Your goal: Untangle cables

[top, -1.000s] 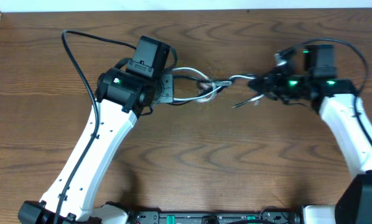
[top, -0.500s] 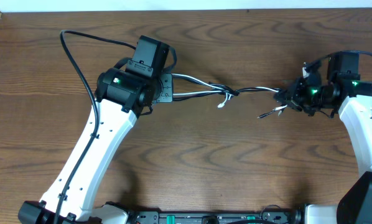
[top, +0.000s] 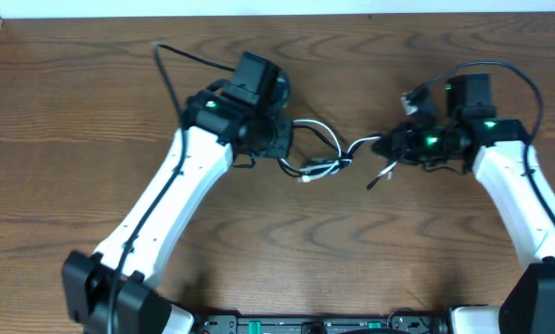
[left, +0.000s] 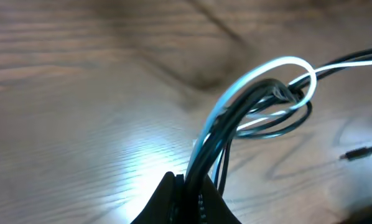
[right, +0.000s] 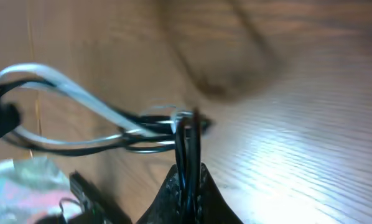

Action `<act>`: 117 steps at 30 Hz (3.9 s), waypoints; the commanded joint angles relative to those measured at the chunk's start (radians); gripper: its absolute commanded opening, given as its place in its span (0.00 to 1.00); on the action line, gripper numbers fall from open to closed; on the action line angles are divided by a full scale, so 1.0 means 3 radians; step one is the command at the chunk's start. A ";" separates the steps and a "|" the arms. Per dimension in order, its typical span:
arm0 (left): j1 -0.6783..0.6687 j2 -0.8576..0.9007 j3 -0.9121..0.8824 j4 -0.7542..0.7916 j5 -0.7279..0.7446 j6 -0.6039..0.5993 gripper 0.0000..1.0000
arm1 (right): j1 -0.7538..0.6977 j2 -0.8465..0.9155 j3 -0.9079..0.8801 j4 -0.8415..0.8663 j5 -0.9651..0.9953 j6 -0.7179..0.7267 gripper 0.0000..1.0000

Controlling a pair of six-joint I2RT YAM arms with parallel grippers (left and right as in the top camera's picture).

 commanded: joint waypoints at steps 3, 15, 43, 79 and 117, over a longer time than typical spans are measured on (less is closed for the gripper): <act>-0.0028 0.0128 0.0024 0.0121 0.0193 0.0081 0.08 | 0.0336 0.0017 0.0014 -0.0036 0.0210 0.0045 0.01; -0.0028 0.0130 0.0024 0.0249 0.0345 0.0081 0.07 | 0.0403 0.0401 0.0013 0.0036 0.0375 0.0165 0.27; -0.0029 0.0130 0.0024 0.0252 0.0547 -0.0898 0.07 | 0.1033 0.0623 0.0183 0.0765 0.0145 0.1841 0.66; 0.0617 0.0130 0.0024 -0.0003 -0.0220 -0.0407 0.07 | 0.0474 0.0412 0.0183 0.0863 0.0317 0.1542 0.01; 0.0415 0.0148 0.0023 -0.0086 0.0971 0.1504 0.08 | -0.0459 -0.0099 0.0183 0.0033 -0.0258 0.0435 0.58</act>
